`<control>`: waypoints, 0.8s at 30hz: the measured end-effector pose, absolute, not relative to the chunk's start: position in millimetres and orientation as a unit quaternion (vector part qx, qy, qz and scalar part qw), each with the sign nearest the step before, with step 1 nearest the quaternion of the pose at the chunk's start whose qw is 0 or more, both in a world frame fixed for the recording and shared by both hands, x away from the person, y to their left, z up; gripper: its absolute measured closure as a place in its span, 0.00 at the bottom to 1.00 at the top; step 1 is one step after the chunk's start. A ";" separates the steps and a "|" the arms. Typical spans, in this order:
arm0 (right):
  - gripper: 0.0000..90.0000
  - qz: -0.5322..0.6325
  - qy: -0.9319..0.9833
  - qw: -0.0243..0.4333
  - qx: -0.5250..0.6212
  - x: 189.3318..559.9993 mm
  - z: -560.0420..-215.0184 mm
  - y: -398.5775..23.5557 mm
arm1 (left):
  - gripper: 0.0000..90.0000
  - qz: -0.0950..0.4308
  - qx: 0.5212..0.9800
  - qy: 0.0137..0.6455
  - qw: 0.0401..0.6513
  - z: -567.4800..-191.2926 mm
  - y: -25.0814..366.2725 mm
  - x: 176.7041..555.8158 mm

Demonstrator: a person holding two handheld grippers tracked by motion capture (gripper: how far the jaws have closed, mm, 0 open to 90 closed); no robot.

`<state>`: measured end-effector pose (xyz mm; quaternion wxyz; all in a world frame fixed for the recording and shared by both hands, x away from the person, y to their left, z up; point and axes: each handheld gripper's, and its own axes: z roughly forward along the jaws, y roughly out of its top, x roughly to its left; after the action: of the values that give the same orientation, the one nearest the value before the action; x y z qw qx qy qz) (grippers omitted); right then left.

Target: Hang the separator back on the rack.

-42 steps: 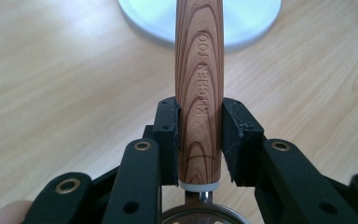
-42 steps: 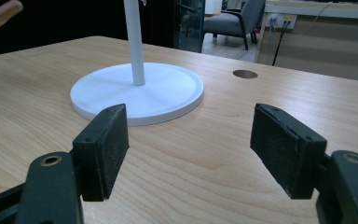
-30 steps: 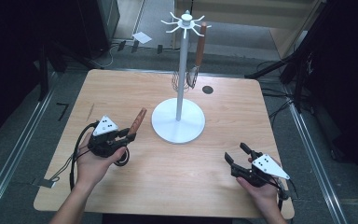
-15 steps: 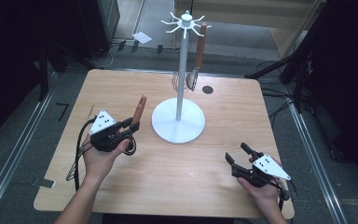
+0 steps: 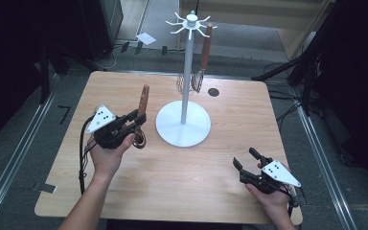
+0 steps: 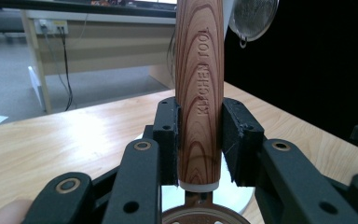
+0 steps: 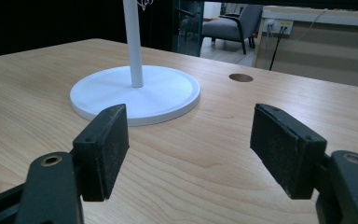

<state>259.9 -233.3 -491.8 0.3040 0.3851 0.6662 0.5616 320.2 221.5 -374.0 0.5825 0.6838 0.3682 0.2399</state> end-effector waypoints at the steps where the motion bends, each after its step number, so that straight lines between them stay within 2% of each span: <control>1: 0.32 0.562 0.666 0.304 0.385 259.7 -491.7 -233.4 | 0.78 0.241 0.682 0.366 0.585 -373.2 220.0 320.7; 24: 0.32 0.561 0.668 0.306 0.381 257.1 -492.0 -233.8 | 0.78 0.275 0.649 0.334 0.626 -338.8 193.9 337.3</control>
<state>257.1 -233.8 -492.0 0.3058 0.3811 0.6678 0.5615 337.3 193.9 -338.8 0.6258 0.6491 0.3338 0.2749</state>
